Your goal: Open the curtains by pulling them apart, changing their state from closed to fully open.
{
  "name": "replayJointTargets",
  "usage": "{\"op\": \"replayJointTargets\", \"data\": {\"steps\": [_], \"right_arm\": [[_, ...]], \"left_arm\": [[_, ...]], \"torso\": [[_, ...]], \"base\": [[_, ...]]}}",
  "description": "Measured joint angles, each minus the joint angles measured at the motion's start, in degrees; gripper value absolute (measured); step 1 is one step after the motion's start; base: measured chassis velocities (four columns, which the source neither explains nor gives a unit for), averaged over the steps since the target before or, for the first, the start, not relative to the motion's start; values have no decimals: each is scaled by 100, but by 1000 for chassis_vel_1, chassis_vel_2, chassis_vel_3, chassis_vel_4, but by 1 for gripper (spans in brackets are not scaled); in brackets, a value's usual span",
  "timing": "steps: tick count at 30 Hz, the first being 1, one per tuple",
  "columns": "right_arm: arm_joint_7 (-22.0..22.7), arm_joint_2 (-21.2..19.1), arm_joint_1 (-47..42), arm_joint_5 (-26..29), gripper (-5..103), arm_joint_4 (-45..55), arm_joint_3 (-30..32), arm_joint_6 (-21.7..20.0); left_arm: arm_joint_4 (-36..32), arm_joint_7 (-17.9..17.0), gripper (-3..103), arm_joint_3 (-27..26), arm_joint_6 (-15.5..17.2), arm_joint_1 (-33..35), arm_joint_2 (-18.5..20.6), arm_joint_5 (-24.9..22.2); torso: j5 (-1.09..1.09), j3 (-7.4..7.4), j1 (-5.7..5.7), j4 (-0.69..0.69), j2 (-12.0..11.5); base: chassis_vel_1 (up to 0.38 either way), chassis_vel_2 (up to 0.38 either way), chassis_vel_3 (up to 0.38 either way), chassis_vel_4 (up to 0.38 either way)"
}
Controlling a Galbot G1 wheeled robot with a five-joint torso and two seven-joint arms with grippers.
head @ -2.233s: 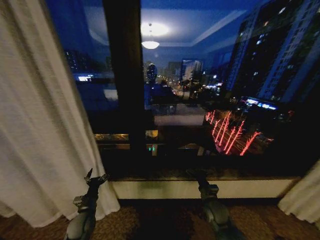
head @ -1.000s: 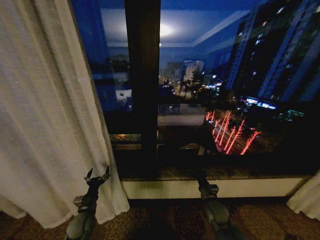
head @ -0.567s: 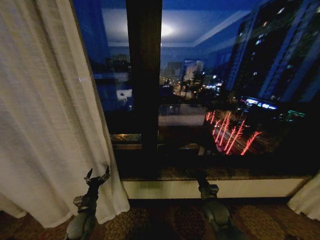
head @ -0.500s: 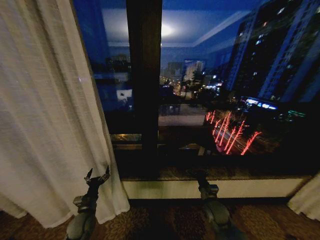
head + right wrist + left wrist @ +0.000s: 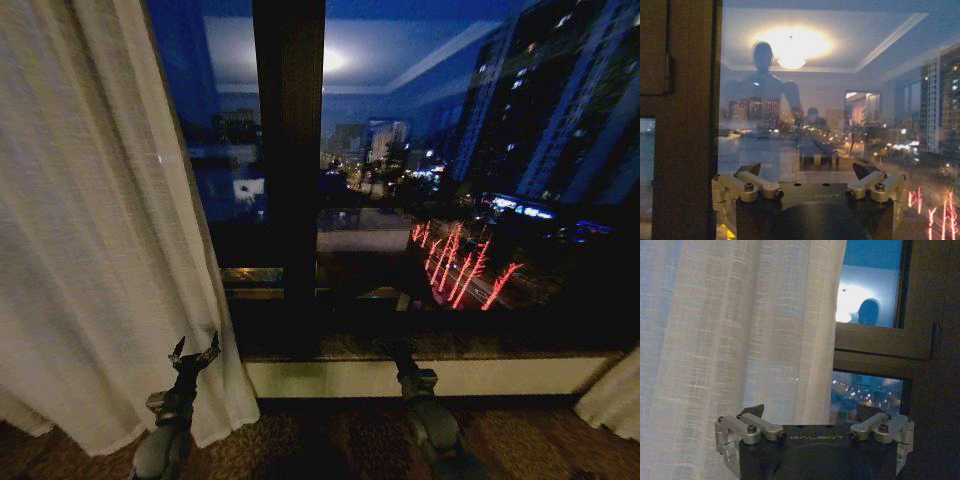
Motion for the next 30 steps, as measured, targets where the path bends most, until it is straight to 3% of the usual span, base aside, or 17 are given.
{"op": "replayJointTargets", "data": {"steps": [30], "right_arm": [[0,0,0,0,100,0,0,0]], "left_arm": [[0,0,100,0,0,0,0,0]], "torso": [[0,0,0,0,0]], "base": [[0,0,0,0]]}}
